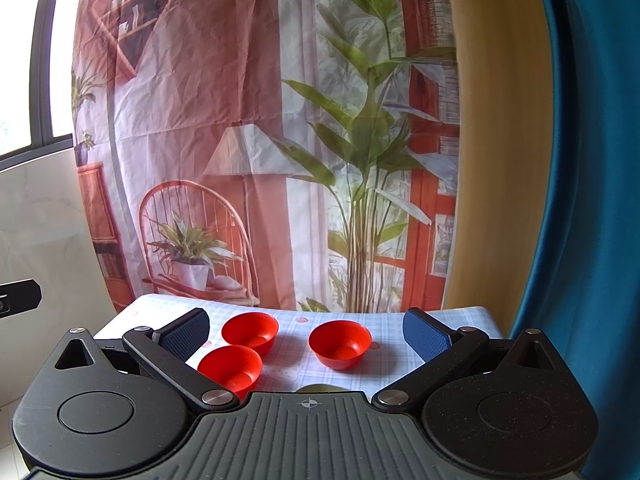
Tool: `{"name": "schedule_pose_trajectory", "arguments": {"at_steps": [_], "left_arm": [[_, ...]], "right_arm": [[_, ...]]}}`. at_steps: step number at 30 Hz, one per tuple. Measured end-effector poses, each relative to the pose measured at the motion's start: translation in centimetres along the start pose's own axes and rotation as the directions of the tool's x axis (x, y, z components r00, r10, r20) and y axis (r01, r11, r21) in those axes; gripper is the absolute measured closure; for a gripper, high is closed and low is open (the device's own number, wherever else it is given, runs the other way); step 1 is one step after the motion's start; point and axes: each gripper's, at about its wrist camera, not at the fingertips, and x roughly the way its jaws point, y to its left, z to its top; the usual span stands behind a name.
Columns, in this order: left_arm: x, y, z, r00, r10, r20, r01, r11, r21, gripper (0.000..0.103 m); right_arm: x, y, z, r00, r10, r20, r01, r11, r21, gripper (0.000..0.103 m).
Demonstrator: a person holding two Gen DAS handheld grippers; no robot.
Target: Organize plates and bowls
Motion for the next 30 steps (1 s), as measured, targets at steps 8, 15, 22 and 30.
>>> {"name": "schedule_pose_trajectory", "arguments": {"at_steps": [8,15,22,30], "left_arm": [[0.1,0.0,-0.1,1.000,-0.015,-0.011,0.015,1.000,-0.004,0.000],[0.3,0.0,-0.1,1.000,-0.018,-0.020,0.018,1.000,-0.012,0.000],[1.1,0.2,-0.8,1.000,-0.005,-0.008,0.005,0.999,-0.042,0.000],[2.8,-0.6,-2.3,0.999,0.032,-0.001,-0.032,0.999,-0.019,0.000]], "right_arm": [[0.0,0.0,0.0,1.000,0.000,-0.002,0.000,1.000,0.001,0.000],[0.0,0.0,-0.1,1.000,0.007,0.003,-0.007,1.000,0.008,0.000],[0.6,-0.9,-1.1,0.998,0.064,0.028,-0.066,0.996,0.062,0.000],[1.8,-2.2,-3.4,0.988,0.096,0.118,-0.108,0.989,0.102,0.000]]}}
